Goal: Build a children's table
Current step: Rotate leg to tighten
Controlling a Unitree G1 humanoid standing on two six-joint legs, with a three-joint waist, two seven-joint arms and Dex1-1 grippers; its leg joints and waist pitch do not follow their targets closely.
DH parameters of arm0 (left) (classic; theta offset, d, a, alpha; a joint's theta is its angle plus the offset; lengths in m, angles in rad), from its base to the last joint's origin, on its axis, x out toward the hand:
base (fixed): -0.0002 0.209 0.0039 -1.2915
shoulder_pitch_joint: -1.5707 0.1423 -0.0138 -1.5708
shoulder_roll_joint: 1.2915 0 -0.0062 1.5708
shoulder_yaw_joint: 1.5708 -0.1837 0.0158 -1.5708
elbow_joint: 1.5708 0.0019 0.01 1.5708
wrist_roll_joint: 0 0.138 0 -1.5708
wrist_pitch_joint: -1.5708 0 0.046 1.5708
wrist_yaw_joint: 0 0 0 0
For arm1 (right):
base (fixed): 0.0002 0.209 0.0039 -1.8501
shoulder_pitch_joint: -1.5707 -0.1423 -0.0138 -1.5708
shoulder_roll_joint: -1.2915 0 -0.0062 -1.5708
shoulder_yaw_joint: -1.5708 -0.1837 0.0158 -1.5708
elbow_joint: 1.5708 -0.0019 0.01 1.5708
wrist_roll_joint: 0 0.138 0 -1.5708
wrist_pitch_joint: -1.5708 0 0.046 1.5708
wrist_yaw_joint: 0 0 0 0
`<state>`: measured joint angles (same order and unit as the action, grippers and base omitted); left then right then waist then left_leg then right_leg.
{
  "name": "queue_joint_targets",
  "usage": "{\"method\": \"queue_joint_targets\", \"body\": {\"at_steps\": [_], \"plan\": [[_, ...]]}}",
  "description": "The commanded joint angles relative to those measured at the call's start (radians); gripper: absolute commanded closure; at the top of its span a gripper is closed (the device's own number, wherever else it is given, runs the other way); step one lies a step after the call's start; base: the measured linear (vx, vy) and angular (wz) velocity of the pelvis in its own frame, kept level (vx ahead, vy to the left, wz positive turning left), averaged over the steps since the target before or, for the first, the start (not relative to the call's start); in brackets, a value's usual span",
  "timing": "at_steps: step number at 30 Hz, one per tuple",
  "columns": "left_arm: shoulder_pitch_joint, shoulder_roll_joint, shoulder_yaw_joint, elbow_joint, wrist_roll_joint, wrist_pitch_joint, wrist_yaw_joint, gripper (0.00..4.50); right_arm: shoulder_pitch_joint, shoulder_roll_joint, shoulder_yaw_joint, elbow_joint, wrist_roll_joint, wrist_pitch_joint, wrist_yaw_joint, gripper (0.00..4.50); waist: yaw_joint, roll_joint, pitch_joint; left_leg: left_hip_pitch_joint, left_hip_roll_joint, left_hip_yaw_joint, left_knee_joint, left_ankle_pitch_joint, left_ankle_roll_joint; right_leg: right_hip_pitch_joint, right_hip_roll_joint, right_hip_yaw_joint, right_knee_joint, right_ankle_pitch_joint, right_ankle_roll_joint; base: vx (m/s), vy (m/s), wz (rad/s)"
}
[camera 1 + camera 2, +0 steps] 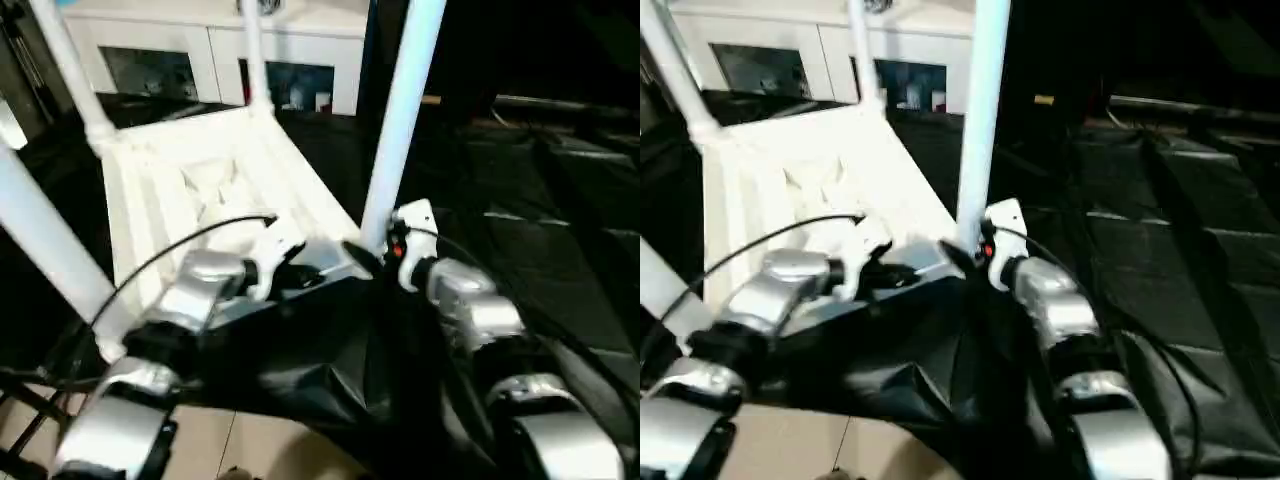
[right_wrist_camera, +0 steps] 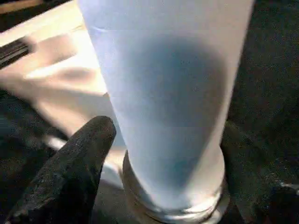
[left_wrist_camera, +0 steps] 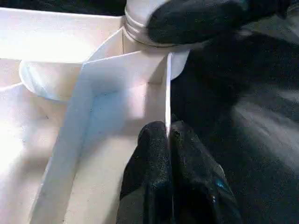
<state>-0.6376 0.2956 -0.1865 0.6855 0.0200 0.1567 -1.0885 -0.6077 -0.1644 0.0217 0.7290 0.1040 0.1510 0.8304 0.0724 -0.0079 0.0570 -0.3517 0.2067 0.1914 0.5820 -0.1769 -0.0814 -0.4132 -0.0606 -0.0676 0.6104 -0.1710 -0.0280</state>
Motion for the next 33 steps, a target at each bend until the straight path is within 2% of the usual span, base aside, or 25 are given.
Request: {"method": "queue_joint_targets", "body": {"at_steps": [1,3,4,5,7,9,12,13,17,20,26,29,32,33], "plan": [[-0.006,-0.03,-0.033,-0.07,-0.063,-0.046,-0.086,4.5,0.01,0.015,0.094,-0.057,0.026,0.022,0.161,0.74,0.008,-0.003,-0.067,-0.001,0.026,-0.011,-0.061,-0.2,0.058,0.06,-0.076,0.047,-0.079,-0.256,-0.189,0.0,0.0,0.0],[0.002,-0.015,-0.037,-0.078,-0.064,-0.051,-0.115,4.5,0.015,-0.008,0.102,-0.072,0.03,0.027,0.208,0.74,0.019,-0.001,-0.068,0.002,0.029,-0.01,-0.06,-0.188,0.061,0.056,-0.076,0.048,-0.076,-0.233,-0.2,0.0,0.0,0.0],[0.008,0.004,-0.041,-0.082,-0.062,-0.047,-0.146,4.5,0.022,-0.04,0.115,-0.09,0.032,0.032,0.266,0.74,0.021,-0.005,-0.07,0.003,0.03,-0.009,-0.059,-0.186,0.062,0.057,-0.075,0.048,-0.074,-0.226,-0.201,0.0,0.0,0.0],[0.011,0.012,-0.043,-0.082,-0.06,-0.05,-0.158,4.5,0.025,-0.053,0.122,-0.096,0.033,0.035,0.288,0.74,0.027,-0.001,-0.072,0.005,0.032,-0.008,-0.057,-0.178,0.066,0.055,-0.076,0.049,-0.07,-0.198,-0.21,0.0,0.0,0.0],[0.025,0.043,-0.051,-0.093,-0.067,-0.059,-0.216,4.5,0.033,-0.097,0.139,-0.114,0.038,0.043,0.358,0.74,0.032,-0.003,-0.072,0.0,0.032,-0.008,-0.056,-0.165,0.071,0.057,-0.077,0.049,-0.065,-0.168,-0.216,0.0,0.0,0.0],[0.035,0.06,-0.053,-0.106,-0.076,-0.056,-0.255,4.5,0.035,-0.114,0.142,-0.119,0.04,0.053,0.387,1.08,0.033,-0.004,-0.069,0.0,0.032,-0.008,-0.057,-0.173,0.066,0.056,-0.078,0.048,-0.067,-0.185,-0.215,0.0,0.0,0.0],[0.044,0.077,-0.056,-0.115,-0.079,-0.058,-0.284,4.5,0.037,-0.133,0.148,-0.124,0.033,0.059,0.426,1.13,0.036,-0.004,-0.069,0.001,0.031,-0.008,-0.057,-0.182,0.058,0.054,-0.079,0.049,-0.071,-0.219,-0.207,0.0,0.0,0.0],[0.046,0.083,-0.057,-0.116,-0.077,-0.059,-0.294,4.5,0.037,-0.139,0.153,-0.128,0.031,0.061,0.438,1.42,0.037,-0.005,-0.068,0.001,0.031,-0.008,-0.057,-0.185,0.055,0.054,-0.08,0.049,-0.072,-0.233,-0.201,0.0,0.0,0.0],[0.05,0.092,-0.061,-0.123,-0.084,-0.048,-0.323,4.5,0.037,-0.149,0.163,-0.136,0.039,0.073,0.459,1.67,0.038,-0.005,-0.068,0.002,0.03,-0.008,-0.058,-0.186,0.047,0.053,-0.079,0.049,-0.074,-0.254,-0.19,0.0,0.0,0.0],[0.052,0.093,-0.061,-0.128,-0.086,-0.043,-0.328,4.5,0.039,-0.146,0.166,-0.142,0.041,0.079,0.467,1.84,0.038,-0.005,-0.07,0.0,0.03,-0.009,-0.057,-0.173,0.05,0.056,-0.078,0.049,-0.071,-0.232,-0.192,0.0,0.0,0.0],[0.036,0.057,-0.043,-0.109,-0.081,-0.026,-0.25,4.5,0.065,-0.111,0.16,-0.156,0.05,0.091,0.433,1.87,0.04,-0.005,-0.069,0.001,0.029,-0.008,-0.056,-0.173,0.05,0.054,-0.078,0.048,-0.071,-0.229,-0.193,0.0,0.0,0.0],[0.004,0.012,-0.023,-0.069,-0.067,-0.013,-0.147,4.5,0.072,-0.059,0.126,-0.138,0.051,0.094,0.315,1.87,0.038,-0.006,-0.064,0.002,0.028,-0.009,-0.059,-0.197,0.036,0.052,-0.08,0.049,-0.081,-0.296,-0.175,0.0,0.0,0.0],[-0.025,-0.033,-0.018,-0.039,-0.049,0.004,-0.059,4.5,0.066,0.006,0.087,-0.094,0.037,0.084,0.15,1.87,0.031,-0.006,-0.06,0.01,0.022,-0.012,-0.061,-0.241,0.016,0.048,-0.081,0.047,-0.096,-0.423,-0.138,0.0,0.0,0.0],[-0.038,-0.052,-0.015,-0.024,-0.041,0.011,-0.021,4.5,0.06,0.032,0.073,-0.073,0.033,0.078,0.089,1.87,0.026,-0.006,-0.058,0.014,0.02,-0.012,-0.061,-0.256,0.012,0.043,-0.081,0.047,-0.104,-0.47,-0.123,0.0,0.0,0.0]]}}
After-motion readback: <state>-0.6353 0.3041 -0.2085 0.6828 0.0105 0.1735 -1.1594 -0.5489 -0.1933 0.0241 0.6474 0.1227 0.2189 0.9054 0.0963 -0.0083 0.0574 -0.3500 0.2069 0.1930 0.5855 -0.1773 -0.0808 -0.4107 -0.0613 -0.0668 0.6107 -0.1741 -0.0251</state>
